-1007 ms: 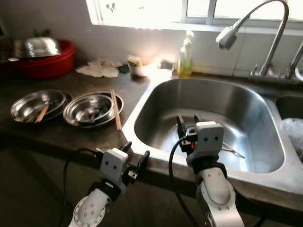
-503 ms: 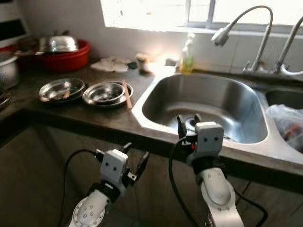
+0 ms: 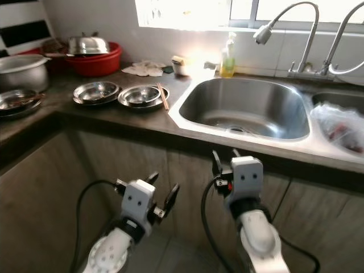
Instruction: Kitchen organization
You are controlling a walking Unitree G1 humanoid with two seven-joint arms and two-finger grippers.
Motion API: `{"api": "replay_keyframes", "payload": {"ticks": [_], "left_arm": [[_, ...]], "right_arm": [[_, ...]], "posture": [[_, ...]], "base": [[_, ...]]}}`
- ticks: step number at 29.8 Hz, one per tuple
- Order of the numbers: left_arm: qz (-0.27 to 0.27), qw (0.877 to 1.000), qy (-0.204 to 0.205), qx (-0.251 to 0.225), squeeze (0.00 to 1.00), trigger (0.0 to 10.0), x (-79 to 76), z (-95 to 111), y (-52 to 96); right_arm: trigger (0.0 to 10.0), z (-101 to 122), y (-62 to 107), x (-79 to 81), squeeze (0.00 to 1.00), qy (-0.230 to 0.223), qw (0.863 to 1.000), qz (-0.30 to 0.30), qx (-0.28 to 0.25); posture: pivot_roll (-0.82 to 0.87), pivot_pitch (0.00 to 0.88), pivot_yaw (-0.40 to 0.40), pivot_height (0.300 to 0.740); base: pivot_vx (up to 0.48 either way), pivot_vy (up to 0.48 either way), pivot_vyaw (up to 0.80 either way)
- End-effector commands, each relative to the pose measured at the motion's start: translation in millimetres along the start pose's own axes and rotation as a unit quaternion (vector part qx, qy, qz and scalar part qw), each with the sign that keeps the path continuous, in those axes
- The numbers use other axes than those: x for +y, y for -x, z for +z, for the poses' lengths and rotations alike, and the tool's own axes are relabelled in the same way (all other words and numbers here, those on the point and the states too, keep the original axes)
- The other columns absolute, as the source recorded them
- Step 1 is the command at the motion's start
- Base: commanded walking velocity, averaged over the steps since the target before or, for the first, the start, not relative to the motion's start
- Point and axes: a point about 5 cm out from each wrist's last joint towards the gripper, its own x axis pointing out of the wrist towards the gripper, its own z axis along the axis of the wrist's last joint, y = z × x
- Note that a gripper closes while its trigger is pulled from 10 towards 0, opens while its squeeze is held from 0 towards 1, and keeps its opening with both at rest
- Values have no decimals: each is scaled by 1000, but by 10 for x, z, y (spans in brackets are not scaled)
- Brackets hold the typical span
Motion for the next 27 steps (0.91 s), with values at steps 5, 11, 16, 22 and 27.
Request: {"api": "replay_keyframes", "payload": {"ticks": [5,11,16,22,27], "left_arm": [[6,1000,-9,4,0,10000,33,3,-6],[13,1000,-7,6,0,10000,51,1,-7],[11,1000,-8,8,0,10000,46,-5,-9],[9,1000,-7,9,0,10000,39,-4,-14],[11,1000,-3,9,0,10000,40,-4,-18]], "right_arm": [[10000,5,-9,32,0,-7,1000,8,-2],[10000,-15,-1,49,0,-7,1000,12,-1],[10000,-17,-5,39,0,-2,1000,11,0],[10000,2,-22,34,0,5,1000,15,-6],[10000,10,-35,39,0,5,1000,16,-9]], "posture": [[80,0,-6,740],[83,0,-5,740],[83,0,-8,740],[82,0,-10,740],[85,0,-12,740]], "base": [[-181,0,0],[0,0,0],[0,0,0],[0,0,496],[154,0,800]]}}
